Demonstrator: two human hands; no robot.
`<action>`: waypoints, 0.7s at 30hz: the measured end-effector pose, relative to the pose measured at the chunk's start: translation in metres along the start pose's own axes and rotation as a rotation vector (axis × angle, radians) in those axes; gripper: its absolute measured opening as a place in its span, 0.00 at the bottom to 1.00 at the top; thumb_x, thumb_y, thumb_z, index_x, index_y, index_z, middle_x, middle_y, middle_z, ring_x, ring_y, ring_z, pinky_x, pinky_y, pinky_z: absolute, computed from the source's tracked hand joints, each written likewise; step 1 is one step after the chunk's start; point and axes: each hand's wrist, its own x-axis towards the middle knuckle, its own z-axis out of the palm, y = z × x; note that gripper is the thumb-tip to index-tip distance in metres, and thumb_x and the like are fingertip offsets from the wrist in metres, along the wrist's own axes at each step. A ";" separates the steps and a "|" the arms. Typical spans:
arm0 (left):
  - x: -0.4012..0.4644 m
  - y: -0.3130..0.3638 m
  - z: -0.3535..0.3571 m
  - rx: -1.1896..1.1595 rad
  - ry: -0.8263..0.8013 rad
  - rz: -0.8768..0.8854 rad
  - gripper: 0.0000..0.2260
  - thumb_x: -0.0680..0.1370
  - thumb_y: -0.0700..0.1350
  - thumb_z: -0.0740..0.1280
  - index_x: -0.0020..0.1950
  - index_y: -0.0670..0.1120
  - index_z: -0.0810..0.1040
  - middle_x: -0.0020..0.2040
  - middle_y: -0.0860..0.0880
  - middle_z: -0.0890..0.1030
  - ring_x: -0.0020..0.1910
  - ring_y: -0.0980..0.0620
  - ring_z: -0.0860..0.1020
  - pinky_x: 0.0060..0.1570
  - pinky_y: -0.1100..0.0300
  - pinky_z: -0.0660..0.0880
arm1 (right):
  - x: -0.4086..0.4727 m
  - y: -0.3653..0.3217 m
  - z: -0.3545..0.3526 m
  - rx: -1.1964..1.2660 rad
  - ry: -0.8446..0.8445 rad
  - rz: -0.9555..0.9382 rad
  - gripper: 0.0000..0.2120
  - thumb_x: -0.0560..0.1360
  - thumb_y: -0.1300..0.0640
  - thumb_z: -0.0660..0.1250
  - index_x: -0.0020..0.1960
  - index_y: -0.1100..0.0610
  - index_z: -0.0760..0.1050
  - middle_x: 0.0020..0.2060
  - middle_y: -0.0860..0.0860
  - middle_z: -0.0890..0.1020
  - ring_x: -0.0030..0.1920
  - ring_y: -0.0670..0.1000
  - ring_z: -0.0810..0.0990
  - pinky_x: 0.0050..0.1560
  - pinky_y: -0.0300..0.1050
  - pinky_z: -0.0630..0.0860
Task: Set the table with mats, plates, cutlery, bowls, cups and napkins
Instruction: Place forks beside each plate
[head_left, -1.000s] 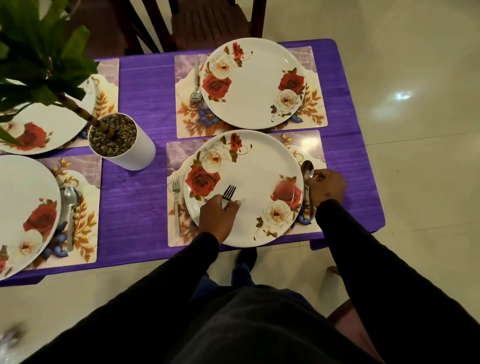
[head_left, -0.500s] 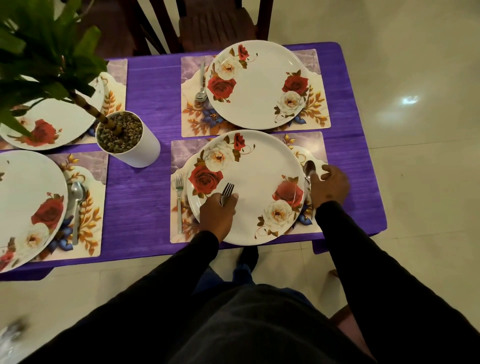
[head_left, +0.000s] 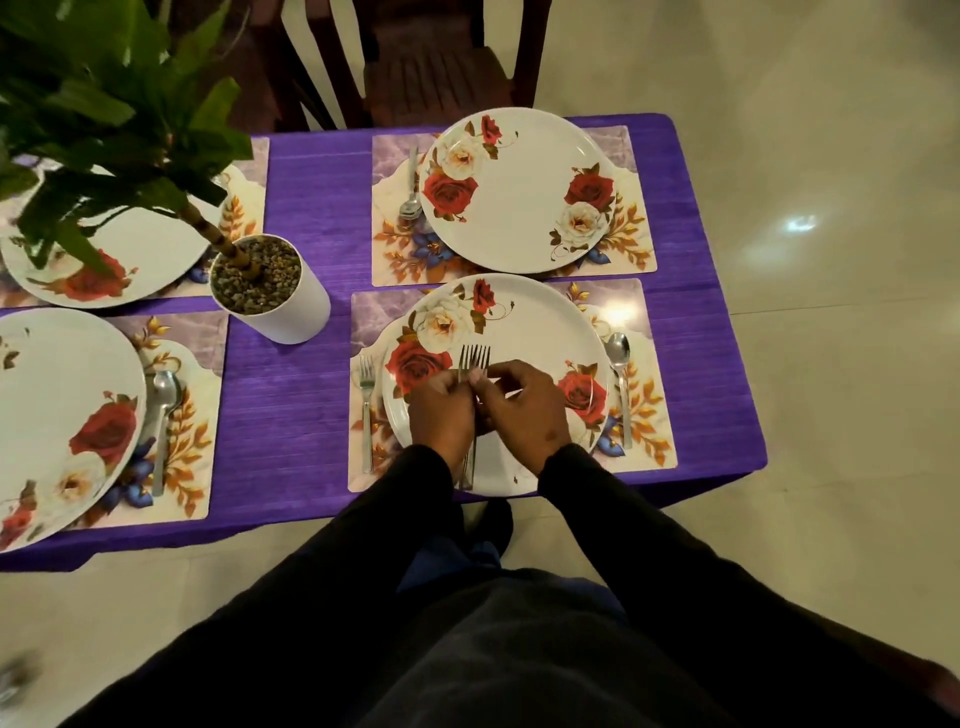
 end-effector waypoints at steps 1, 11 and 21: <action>0.002 -0.001 0.000 -0.011 0.031 0.004 0.08 0.81 0.42 0.68 0.46 0.40 0.83 0.40 0.42 0.84 0.39 0.47 0.83 0.37 0.55 0.82 | -0.004 -0.001 0.001 0.013 -0.023 0.024 0.18 0.77 0.40 0.66 0.54 0.53 0.81 0.43 0.47 0.84 0.40 0.45 0.83 0.41 0.43 0.81; 0.009 0.011 0.029 -0.242 0.059 -0.068 0.02 0.80 0.42 0.69 0.49 0.44 0.80 0.39 0.51 0.85 0.37 0.53 0.84 0.37 0.59 0.80 | 0.003 -0.007 -0.029 0.152 -0.141 0.100 0.17 0.78 0.60 0.68 0.66 0.55 0.73 0.50 0.49 0.81 0.44 0.53 0.83 0.34 0.45 0.83; 0.011 0.026 0.113 -0.361 0.155 -0.102 0.08 0.78 0.43 0.73 0.40 0.43 0.78 0.40 0.40 0.83 0.44 0.37 0.84 0.49 0.39 0.81 | 0.063 0.020 -0.111 0.246 -0.317 -0.006 0.17 0.75 0.64 0.72 0.61 0.50 0.80 0.40 0.53 0.80 0.35 0.49 0.79 0.30 0.43 0.77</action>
